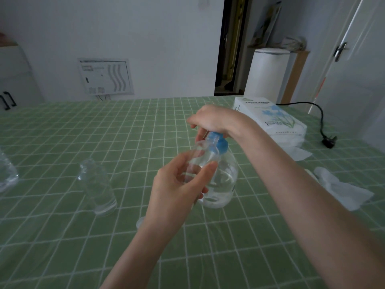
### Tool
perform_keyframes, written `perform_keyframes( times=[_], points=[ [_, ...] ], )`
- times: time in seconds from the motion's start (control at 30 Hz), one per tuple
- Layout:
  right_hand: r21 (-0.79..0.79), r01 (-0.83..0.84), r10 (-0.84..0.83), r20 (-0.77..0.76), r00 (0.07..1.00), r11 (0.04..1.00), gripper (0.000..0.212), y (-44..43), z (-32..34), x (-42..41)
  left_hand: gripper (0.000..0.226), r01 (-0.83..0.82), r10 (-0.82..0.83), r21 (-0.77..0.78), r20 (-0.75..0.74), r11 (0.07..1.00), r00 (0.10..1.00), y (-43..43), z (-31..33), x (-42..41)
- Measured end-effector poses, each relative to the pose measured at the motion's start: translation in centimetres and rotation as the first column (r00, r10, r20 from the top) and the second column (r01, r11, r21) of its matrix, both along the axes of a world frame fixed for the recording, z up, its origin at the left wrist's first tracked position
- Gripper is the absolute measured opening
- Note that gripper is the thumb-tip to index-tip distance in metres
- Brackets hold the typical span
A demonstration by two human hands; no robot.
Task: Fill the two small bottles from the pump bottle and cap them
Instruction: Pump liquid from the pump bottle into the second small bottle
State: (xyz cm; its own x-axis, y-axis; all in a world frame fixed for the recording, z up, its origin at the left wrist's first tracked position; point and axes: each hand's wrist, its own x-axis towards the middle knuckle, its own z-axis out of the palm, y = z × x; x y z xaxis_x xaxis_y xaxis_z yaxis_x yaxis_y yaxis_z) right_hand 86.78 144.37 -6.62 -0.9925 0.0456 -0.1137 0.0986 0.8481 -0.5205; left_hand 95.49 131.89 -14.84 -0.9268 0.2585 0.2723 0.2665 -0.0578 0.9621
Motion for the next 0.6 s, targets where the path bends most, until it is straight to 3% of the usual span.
perform_keyframes(
  times=[0.37,0.6],
  points=[
    [-0.015,0.001,-0.001,-0.012,1.000,1.000,0.037,0.2,-0.4,0.2,0.034,0.007,-0.007,-0.012,0.011,1.000,1.000,0.0,-0.1,0.0],
    [0.013,-0.025,0.026,-0.040,0.999,1.000,0.041,0.0,0.7,0.3,0.025,0.010,-0.010,0.025,-0.005,1.000,1.000,0.0,0.2,-0.1]
  ],
)
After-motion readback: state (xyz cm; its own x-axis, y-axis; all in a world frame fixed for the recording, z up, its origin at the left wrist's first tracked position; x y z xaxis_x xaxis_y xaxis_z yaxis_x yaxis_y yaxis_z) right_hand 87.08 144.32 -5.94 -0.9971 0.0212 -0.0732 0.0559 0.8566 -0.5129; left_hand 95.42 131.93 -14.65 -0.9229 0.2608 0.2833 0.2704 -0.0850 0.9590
